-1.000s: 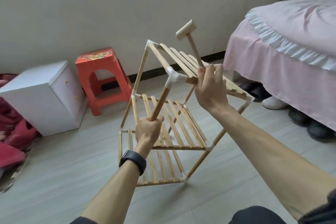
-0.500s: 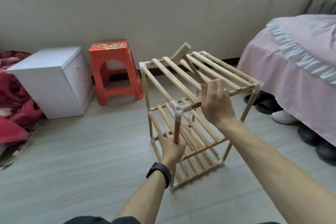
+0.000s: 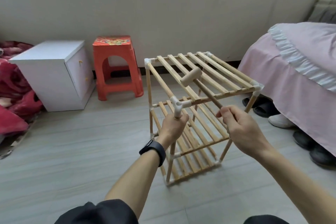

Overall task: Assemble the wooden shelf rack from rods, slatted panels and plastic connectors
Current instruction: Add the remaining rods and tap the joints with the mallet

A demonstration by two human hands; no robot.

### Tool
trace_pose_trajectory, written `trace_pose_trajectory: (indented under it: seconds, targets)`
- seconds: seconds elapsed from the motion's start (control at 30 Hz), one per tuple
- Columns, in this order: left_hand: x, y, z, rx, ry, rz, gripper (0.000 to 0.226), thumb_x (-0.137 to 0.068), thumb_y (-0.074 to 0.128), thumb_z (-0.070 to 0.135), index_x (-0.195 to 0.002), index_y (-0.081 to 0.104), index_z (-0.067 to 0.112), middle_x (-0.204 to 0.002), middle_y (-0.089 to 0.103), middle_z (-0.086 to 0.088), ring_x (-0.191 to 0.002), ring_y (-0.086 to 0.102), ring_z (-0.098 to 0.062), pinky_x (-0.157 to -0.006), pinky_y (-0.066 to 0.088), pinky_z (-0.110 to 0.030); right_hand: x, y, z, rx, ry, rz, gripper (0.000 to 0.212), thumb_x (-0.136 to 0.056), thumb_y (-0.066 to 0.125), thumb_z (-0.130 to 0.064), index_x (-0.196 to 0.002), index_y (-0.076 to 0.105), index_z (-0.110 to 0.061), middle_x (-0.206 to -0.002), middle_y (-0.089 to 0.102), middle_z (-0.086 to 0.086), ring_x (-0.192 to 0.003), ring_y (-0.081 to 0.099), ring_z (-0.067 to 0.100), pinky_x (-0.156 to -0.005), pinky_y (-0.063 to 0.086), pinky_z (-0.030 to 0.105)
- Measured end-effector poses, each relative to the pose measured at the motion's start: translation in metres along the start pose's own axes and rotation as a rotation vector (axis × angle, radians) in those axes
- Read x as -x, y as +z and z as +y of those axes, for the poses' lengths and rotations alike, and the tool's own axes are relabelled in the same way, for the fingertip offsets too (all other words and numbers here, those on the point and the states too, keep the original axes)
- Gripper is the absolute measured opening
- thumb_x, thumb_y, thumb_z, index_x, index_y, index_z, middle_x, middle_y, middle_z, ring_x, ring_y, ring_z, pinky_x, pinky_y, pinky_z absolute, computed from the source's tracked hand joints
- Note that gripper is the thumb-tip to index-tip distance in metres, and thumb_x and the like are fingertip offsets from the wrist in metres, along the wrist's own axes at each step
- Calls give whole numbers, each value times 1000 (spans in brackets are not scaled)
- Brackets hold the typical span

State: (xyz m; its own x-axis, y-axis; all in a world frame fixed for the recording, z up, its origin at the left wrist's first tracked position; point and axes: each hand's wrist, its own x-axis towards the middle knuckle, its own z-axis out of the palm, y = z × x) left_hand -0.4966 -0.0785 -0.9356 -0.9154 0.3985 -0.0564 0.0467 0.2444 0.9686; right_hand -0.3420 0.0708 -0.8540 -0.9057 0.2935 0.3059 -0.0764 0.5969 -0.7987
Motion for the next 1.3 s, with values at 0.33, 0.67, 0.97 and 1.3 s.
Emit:
trace_pose_trajectory:
  seconds: [0.33,0.67,0.97,1.3]
  targets:
    - [3,12,-3,65,0,119,38,-89,58,23,-54,43,24,-39,39,14,-34,33,-2,-34,27,-16,18,-24,-20,247,-316,176,22,-104,48,-34,-96,62,-20,-52,49,3,-45,50,17,-37,33,19]
    - [2,9,-2,55,-3,114,45,-86,59,25,-45,42,28,-41,36,14,-36,30,-3,-37,28,-20,16,-21,-40,511,-431,114,20,-104,49,-28,-98,64,-16,-51,41,-16,-42,48,9,-38,28,11]
    - [4,4,0,31,-6,102,46,-88,59,25,-46,38,28,-41,36,14,-39,32,-4,-39,29,-20,16,-16,-34,595,-430,-5,20,-106,48,-29,-101,64,-18,-52,43,-13,-39,46,8,-37,31,15]
    - [1,-108,-4,-294,-64,269,29,-94,61,42,-86,54,15,-75,68,-1,-68,65,-14,-59,49,-32,12,-7,-13,251,-198,232,17,-103,53,-27,-87,57,-33,-50,53,-3,-48,55,12,-39,35,13]
